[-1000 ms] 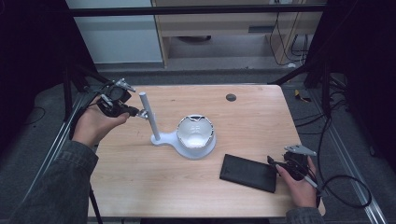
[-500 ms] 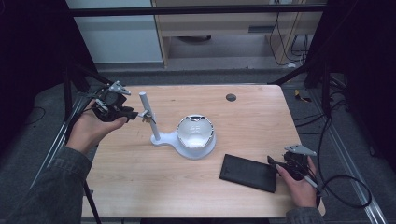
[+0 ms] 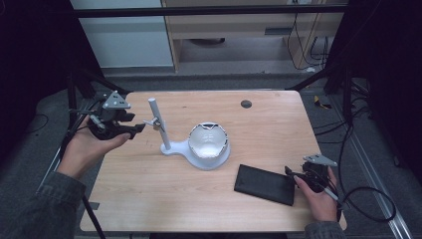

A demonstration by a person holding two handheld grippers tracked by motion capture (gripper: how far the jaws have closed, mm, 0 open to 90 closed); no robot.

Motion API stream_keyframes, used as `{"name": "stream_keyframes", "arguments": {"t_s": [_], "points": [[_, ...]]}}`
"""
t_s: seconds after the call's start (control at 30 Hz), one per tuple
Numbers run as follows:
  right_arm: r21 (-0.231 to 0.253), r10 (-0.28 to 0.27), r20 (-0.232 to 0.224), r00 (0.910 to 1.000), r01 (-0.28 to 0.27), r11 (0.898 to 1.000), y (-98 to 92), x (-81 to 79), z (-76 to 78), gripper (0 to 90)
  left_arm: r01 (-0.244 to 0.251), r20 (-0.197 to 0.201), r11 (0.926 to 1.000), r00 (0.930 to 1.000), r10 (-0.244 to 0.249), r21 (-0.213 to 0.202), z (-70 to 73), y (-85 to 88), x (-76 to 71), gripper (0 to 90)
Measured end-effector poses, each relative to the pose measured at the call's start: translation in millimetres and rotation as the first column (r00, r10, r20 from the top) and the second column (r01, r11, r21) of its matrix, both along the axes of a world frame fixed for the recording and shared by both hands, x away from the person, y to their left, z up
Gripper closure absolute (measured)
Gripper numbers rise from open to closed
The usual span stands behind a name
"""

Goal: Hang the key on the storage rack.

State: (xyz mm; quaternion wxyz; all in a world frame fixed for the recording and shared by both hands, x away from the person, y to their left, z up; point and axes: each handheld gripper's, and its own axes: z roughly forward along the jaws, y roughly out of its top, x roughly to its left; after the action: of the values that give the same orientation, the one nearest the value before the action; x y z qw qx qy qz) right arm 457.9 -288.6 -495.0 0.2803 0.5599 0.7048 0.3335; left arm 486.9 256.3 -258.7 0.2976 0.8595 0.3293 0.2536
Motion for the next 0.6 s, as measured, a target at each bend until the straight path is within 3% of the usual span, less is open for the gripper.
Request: {"name": "stream_keyframes", "arguments": {"t_s": [0.27, 0.6], "points": [[0.003, -0.001, -0.001, 1.0, 0.001, 1.0, 0.6, -1.0, 0.8, 12.3, 0.025, 0.027, 0.9997, 0.9993, -0.024, -0.009, -3.9, -1.9, -24.5, 35.2], [0.014, 0.005, 0.037, 0.9993, -0.005, 1.0, 3.3, -9.5, 8.9, 10.2, 0.052, 0.048, 0.9956, 0.9977, -0.048, -0.077, -22.1, -4.1, -57.0, 19.1]]}}
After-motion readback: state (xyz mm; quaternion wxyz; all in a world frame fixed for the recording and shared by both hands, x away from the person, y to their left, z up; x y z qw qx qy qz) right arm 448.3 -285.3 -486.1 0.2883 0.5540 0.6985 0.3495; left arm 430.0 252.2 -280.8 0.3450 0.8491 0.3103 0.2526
